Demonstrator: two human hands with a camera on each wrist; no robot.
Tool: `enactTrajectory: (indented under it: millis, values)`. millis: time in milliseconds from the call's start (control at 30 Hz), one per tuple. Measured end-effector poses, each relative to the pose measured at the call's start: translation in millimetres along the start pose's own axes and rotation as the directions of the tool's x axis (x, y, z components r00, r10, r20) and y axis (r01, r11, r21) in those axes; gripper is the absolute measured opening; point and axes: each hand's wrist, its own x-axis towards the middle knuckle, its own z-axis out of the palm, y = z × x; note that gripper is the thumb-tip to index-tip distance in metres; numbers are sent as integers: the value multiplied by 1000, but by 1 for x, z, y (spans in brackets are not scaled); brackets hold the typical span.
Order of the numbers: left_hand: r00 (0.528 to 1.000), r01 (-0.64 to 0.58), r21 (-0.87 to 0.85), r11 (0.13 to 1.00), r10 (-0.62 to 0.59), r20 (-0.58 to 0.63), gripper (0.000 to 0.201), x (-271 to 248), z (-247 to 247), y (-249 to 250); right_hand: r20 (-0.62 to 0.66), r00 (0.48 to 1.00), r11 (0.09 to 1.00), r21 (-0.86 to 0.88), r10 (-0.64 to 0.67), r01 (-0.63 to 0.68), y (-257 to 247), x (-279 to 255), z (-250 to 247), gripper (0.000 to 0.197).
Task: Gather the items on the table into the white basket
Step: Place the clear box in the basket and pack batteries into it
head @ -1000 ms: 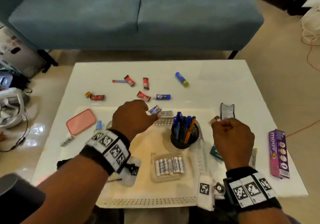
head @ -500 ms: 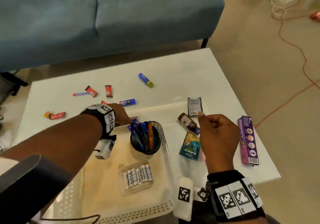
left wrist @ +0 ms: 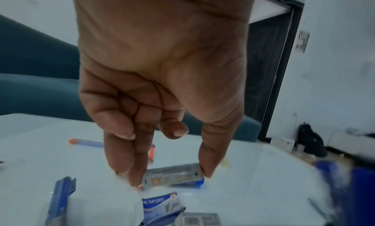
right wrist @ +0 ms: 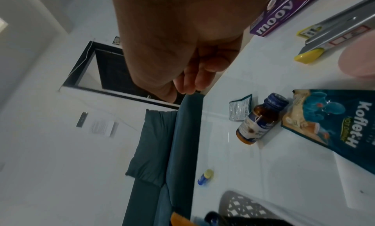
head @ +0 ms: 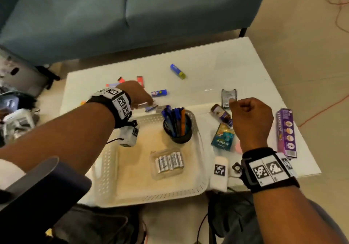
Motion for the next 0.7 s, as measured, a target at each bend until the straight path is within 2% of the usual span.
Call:
enactTrajectory:
  millis: [100, 200, 267, 300, 333, 400, 433, 467, 500, 567, 600, 700]
  values:
    - [1000, -10, -298, 955, 6, -14, 33, -61, -3, -30, 69, 985, 987, -6, -157, 158, -15, -21, 10, 21]
    - [992, 52, -626, 778, 33, 124, 30, -128, 21, -63, 151, 926, 938, 59, -345, 340, -34, -57, 20, 18]
    - [964, 94, -764, 638, 133, 230, 29, -164, 42, -75, 289, 848, 895, 112, -445, 432, -46, -85, 25, 11]
    - [952, 99, -813, 574, 182, 245, 29, -178, 53, -83, 405, 780, 876, 148, -477, 459, -51, -103, 29, 6]
    - [944, 95, -844, 528, 221, 245, 31, -187, 64, -88, 527, 689, 857, 178, -497, 483, -54, -119, 32, 4]
    - [943, 64, -893, 445, 267, 201, 33, -196, 80, -96, 729, 468, 815, 212, -500, 539, -54, -144, 38, 13]
    - [945, 59, -915, 399, 273, 180, 34, -197, 86, -100, 790, 395, 813, 212, -469, 542, -52, -154, 41, 19]
    - [948, 64, -937, 343, 273, 164, 34, -197, 91, -105, 829, 354, 821, 198, -432, 536, -50, -162, 45, 22]
    - [949, 73, -951, 301, 271, 159, 34, -196, 96, -110, 844, 355, 838, 182, -401, 514, -47, -168, 48, 21]
    - [945, 84, -959, 271, 284, 163, 33, -193, 104, -115, 839, 395, 851, 141, -374, 506, -46, -175, 52, 9]
    - [939, 83, -956, 282, 298, 170, 32, -191, 107, -116, 836, 412, 849, 115, -363, 515, -46, -176, 54, 1]
    - [932, 25, -930, 366, 328, 154, 43, -181, 110, -119, 835, 466, 826, -26, -292, 564, -46, -177, 62, 12]
